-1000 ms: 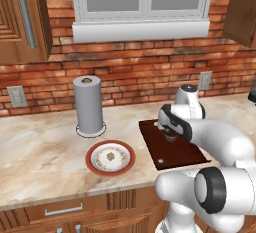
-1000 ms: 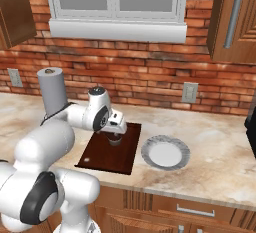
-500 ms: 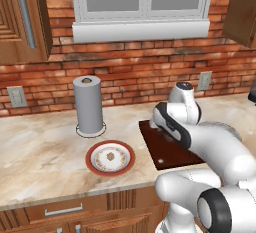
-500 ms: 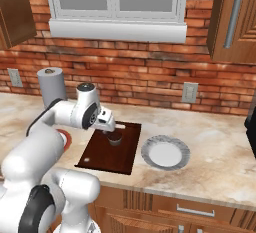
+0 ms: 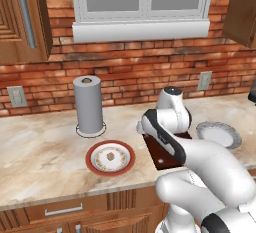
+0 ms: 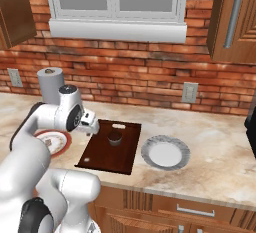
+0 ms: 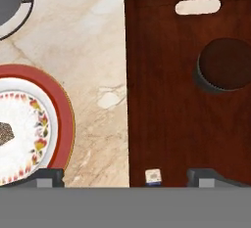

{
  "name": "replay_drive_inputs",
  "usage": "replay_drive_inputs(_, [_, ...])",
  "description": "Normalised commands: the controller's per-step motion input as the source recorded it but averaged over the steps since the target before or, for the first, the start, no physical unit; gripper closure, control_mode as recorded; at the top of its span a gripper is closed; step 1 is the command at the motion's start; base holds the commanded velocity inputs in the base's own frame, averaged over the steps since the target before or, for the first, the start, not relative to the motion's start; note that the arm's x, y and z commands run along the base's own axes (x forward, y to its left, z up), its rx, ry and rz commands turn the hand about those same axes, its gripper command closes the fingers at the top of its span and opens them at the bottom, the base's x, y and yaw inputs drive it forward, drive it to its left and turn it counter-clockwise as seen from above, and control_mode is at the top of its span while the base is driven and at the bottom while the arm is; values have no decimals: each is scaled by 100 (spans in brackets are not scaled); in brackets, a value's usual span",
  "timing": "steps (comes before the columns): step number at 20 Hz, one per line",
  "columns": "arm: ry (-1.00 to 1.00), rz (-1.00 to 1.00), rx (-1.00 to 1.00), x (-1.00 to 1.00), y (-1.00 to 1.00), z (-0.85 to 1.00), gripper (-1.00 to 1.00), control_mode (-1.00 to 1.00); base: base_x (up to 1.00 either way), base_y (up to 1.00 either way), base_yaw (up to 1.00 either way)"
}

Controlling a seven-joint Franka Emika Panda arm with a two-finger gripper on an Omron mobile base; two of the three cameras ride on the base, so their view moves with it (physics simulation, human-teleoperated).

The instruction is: Move the dessert items from the plates to the tray.

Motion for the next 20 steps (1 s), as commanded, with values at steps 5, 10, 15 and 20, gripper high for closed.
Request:
replay_drive_inputs(5, [1, 3, 0, -8, 51, 0, -100, -100, 0, 0, 0])
replay_drive_inputs(10, [3, 7, 0, -1, 46, 0, -100, -100, 0, 0, 0])
replay_drive_inputs(15, [3, 9, 0, -11, 51, 0, -100, -100, 0, 0, 0])
replay_drive_inputs(20, [2, 9, 0, -16, 52, 0, -100, -100, 0, 0, 0])
